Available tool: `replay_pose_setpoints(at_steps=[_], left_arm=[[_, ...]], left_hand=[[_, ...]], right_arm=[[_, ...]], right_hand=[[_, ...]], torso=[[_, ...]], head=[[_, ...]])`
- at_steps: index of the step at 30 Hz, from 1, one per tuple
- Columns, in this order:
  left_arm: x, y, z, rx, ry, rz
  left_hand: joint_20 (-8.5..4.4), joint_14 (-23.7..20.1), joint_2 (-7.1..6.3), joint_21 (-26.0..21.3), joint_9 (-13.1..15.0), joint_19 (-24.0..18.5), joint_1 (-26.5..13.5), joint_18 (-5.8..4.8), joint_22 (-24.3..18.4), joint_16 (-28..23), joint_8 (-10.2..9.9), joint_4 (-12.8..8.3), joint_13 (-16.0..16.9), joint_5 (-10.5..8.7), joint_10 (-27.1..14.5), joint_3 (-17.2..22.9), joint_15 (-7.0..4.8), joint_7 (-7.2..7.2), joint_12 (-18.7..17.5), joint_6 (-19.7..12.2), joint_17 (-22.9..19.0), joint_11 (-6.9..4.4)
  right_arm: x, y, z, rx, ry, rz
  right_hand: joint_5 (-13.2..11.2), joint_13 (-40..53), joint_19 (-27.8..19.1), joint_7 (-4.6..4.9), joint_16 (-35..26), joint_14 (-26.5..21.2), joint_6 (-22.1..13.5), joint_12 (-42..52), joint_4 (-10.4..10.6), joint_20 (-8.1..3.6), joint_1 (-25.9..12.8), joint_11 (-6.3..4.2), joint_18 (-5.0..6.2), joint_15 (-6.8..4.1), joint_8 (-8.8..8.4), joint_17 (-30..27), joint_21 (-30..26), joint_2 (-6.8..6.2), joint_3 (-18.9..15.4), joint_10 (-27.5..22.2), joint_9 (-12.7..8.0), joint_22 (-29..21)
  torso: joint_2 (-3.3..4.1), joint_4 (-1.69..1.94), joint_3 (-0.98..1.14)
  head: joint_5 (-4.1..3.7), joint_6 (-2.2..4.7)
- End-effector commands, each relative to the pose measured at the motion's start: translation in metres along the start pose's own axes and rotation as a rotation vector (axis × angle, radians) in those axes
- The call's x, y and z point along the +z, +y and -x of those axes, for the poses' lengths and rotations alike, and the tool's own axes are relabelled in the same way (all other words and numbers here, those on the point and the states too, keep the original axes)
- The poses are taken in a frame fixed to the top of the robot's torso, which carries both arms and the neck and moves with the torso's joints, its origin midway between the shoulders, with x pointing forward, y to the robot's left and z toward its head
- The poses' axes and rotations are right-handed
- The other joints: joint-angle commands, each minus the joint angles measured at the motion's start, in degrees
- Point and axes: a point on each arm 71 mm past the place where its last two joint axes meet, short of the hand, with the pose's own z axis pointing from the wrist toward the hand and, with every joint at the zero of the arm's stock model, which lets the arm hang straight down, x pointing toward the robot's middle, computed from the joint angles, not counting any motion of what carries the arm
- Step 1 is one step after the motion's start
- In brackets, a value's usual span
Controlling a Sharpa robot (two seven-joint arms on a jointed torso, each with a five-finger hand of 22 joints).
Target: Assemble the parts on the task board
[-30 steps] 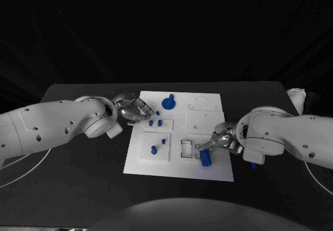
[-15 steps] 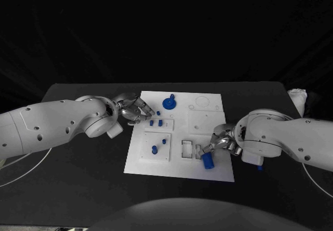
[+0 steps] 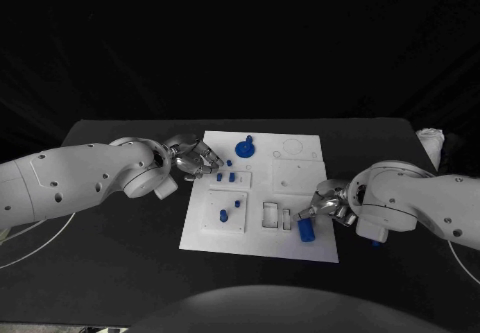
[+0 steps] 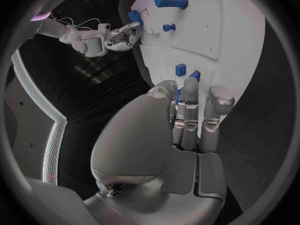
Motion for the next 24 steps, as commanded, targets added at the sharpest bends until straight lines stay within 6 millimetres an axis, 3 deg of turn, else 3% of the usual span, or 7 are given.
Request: replay_pose_setpoints(at_steps=[1, 12, 24], left_arm=[[0.000, -0.001, -0.002, 0.003, 0.020, 0.000], [0.001, -0.001, -0.003, 0.004, 0.026, 0.003], [0.002, -0.001, -0.004, 0.005, 0.034, 0.009]], left_hand=[[0.06, -0.4, 0.22, -0.3, 0.0, -0.4, -0.5, 0.81, 6.5, 0.0, 0.3, 0.0, 0.0, 0.28, 0.3, 0.4, 0.02, 0.43, 0.2, -0.1, -0.1, 0.11], [0.07, -0.4, 0.28, -0.4, 0.0, -0.4, -0.4, 0.83, 6.5, 0.0, 0.3, 0.0, 0.0, 0.33, 0.3, 0.4, 0.02, 0.44, 0.2, 0.0, -0.1, 0.11], [0.07, -0.4, 0.29, -0.4, 0.0, -0.4, -0.4, 0.83, 6.5, 0.0, 0.3, 0.0, 0.0, 0.35, 0.3, 0.4, 0.03, 0.44, 0.2, 0.0, -0.1, 0.11]], right_arm=[[-0.003, -0.005, 0.002, 0.039, -0.019, -0.017], [-0.026, 0.012, 0.024, 0.081, -0.057, 0.033], [-0.020, 0.037, 0.025, 0.113, -0.017, 0.062]], right_hand=[[3.5, 15.1, 0.8, -4.07, 0.2, 6.0, -3.6, 0.2, -5.5, -0.42, 0.4, -0.71, 0.33, -0.57, 0.39, 15.1, -0.4, 1.23, 6.0, 6.2, 1.1, 11.2], [2.6, 15.1, 0.8, -4.13, 0.2, 6.0, -3.2, 0.2, -4.9, -0.50, -0.8, -0.78, 0.31, -0.64, 0.06, 15.1, -0.3, 0.89, 6.5, 6.2, 1.0, 11.2], [0.6, 15.1, 0.8, -3.97, 0.2, 6.0, -3.1, 0.2, -4.2, -0.51, -1.8, -0.67, 0.32, -0.59, -0.95, 15.1, -0.4, 0.48, 7.2, 6.2, 0.4, 11.2]], torso=[[-0.01, -0.01, -0.01], [-0.05, 0.04, -0.02], [0.02, 0.00, -0.04]], head=[[0.03, 0.00], [-0.10, 0.00], [0.04, 0.00]])
